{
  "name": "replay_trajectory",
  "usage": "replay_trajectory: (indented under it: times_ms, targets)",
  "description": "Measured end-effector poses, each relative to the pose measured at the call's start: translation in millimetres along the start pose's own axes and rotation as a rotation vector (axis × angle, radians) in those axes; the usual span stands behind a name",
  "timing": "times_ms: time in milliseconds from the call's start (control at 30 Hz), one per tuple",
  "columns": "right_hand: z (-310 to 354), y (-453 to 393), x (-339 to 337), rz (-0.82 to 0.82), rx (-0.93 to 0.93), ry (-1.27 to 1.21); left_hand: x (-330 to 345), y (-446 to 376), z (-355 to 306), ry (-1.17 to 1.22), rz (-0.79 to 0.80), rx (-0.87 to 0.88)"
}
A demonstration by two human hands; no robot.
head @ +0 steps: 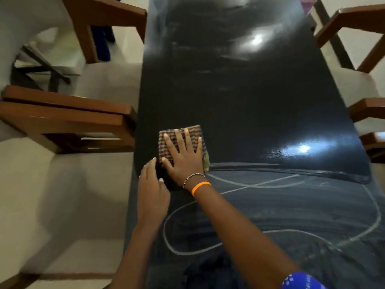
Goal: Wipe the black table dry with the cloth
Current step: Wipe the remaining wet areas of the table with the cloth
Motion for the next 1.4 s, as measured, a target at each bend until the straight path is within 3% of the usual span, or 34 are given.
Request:
replay_trajectory:
  times_ms: [133,267,433,733,867,1233,1400]
  targets:
    - [65,-25,25,0.041,-0.143,0.001,-41,-8,46,0.029,-0.052,-0.100]
    - [67,-57,23,0.061,-0.229,0.087,-53,-11,70,0.078,-0.013,-0.163]
    - [61,-87,17,0.100,-0.153,0.011,-53,1,88,0.187,0.036,-0.196]
    - [109,26,29,0.062,-0.244,-0.042,-59,19,105,0.257,0.068,-0.257]
    - [91,47,21,0.055,-0.239,-0.048,-45,31,88,0.191,0.099,-0.201]
    - [-132,133,-69,-0.107,0.381,0.052,-29,47,72,0.151,0.077,-0.189]
    - [-144,143,-67,-0.098,0.575,0.057,-38,37,85,0.323,0.069,-0.269]
Point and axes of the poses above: each hand's wrist, its own y-axis away from the middle knuckle, its own x-axis out of the palm, z = x × y, the point moved 5 cm from there along -y, towards the middle knuckle, and after that the axes turned 9 degrees about -x, right-handed, at the moved point
